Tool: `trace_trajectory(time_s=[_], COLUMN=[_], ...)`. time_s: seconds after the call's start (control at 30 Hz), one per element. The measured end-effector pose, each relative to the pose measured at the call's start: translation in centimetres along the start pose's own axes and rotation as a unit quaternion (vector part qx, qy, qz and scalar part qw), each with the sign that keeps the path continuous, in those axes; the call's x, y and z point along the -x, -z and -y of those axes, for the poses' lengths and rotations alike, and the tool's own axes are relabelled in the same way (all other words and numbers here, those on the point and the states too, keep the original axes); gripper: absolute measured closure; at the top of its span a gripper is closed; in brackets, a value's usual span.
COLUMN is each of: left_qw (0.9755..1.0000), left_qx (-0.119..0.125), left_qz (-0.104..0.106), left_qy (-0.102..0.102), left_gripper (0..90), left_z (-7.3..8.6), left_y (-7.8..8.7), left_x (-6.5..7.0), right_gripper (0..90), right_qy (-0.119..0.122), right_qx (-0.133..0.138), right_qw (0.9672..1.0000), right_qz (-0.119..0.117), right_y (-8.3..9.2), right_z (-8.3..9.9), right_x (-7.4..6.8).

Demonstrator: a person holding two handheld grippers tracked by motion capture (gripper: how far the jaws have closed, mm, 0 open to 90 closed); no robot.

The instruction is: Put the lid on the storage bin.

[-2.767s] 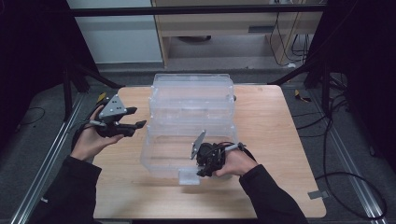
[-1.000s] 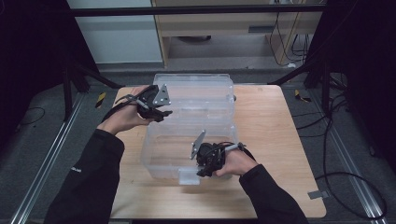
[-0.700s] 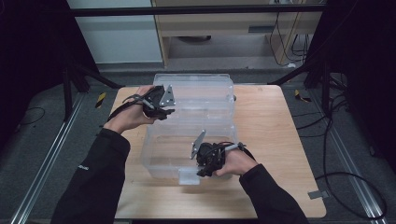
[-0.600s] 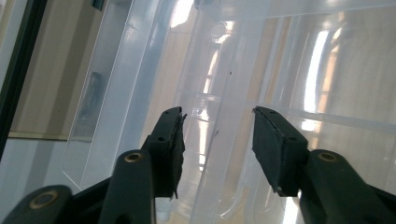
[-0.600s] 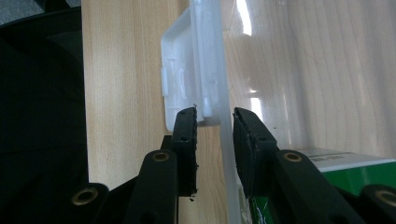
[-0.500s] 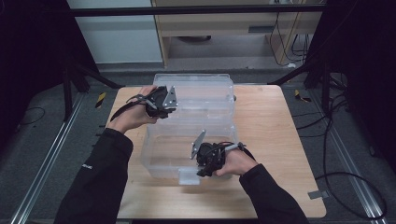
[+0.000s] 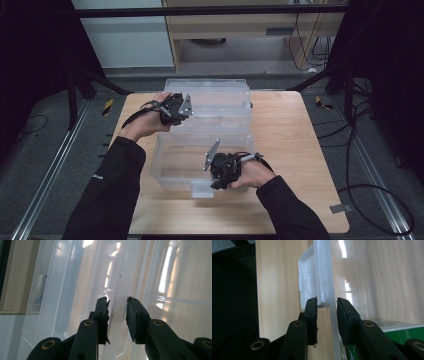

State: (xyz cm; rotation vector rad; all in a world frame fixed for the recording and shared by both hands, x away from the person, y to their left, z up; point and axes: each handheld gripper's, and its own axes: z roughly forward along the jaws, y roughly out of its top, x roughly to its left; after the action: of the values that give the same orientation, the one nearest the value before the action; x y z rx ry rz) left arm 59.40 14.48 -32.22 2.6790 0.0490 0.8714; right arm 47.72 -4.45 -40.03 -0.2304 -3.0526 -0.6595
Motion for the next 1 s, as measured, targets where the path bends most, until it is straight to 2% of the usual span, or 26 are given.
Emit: trace_trajectory(time_s=[0.27, 0.6, 0.63, 0.83, 1.0], left_qw=[0.9996, 0.9994, 0.9995, 0.998, 0.9972], left_qx=[-0.015, -0.019, -0.014, -0.038, -0.043], left_qz=[0.001, 0.005, 0.004, 0.005, 0.006], left_qy=[-0.024, -0.028, -0.028, -0.049, -0.061], left_gripper=[73.8, 71.6, 71.9, 76.1, 77.9], left_z=[-0.9, -1.4, -1.4, -1.7, -1.8], left_y=[0.0, -0.2, -0.3, 0.2, 0.5], left_x=[0.1, 0.1, 0.1, 0.2, 0.3], right_gripper=[71.1, 71.1, 71.1, 71.2, 71.2], right_qy=[0.006, 0.003, 0.003, 0.004, 0.002], right_qx=[0.004, 0.003, 0.003, 0.005, 0.004], right_qw=[1.0, 1.0, 1.0, 1.0, 1.0], right_qz=[0.004, 0.003, 0.003, 0.005, 0.007], right_y=[0.0, 0.0, 0.0, 0.0, 0.0], right_z=[0.0, 0.0, 0.0, 0.0, 0.0], right_x=[0.0, 0.0, 0.0, 0.0, -0.1])
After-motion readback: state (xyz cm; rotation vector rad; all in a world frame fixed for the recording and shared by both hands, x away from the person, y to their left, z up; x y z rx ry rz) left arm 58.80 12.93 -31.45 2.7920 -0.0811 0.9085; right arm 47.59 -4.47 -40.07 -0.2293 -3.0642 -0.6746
